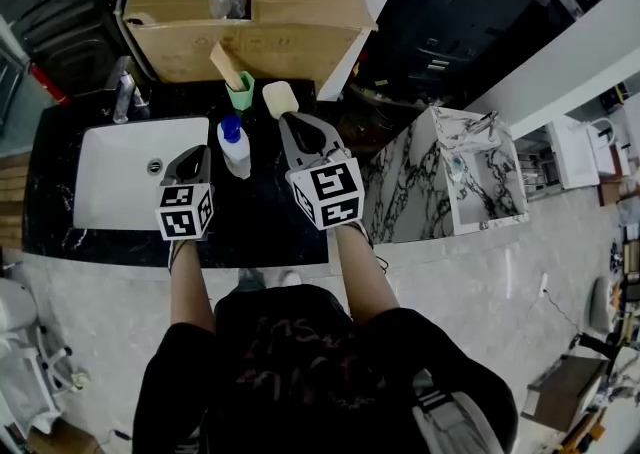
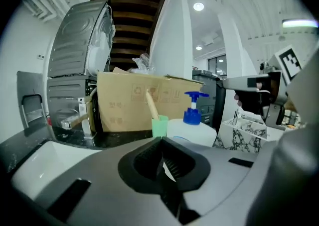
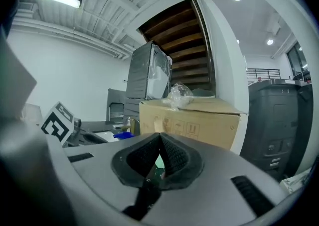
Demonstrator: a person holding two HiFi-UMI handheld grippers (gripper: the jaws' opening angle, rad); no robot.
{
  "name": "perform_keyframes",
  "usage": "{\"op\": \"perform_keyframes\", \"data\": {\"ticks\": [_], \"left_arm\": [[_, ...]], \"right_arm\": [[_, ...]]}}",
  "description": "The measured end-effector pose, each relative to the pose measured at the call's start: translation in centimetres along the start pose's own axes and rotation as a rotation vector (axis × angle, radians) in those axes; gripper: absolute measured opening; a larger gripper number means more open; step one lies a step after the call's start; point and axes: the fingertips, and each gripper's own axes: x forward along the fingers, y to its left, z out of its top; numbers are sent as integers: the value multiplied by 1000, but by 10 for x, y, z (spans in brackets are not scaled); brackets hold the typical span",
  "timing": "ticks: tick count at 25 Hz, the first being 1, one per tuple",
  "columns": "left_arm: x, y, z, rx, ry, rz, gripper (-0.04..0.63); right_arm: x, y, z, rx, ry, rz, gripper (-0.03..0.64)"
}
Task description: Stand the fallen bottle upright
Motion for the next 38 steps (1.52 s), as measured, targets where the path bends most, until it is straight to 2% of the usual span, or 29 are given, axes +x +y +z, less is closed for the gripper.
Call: {"op": "perform_keyframes", "data": {"ticks": [7,13,21,38], "left_arm": [[-35,-2,44,58,-100,58,17],[-66,-12,72,73,-168,83,16],[-92,-22,76,92,-210,124,15],[-111,-45,68,89,-243,126,15]], "right_arm": [[-27,-20,-13,7,11,-50,15],[-51,-40,-20,27,6,-89,15],[-77,-60,-27,40,-11,-135,14],[-112,-72,-35,25,-16,-173,14]]}}
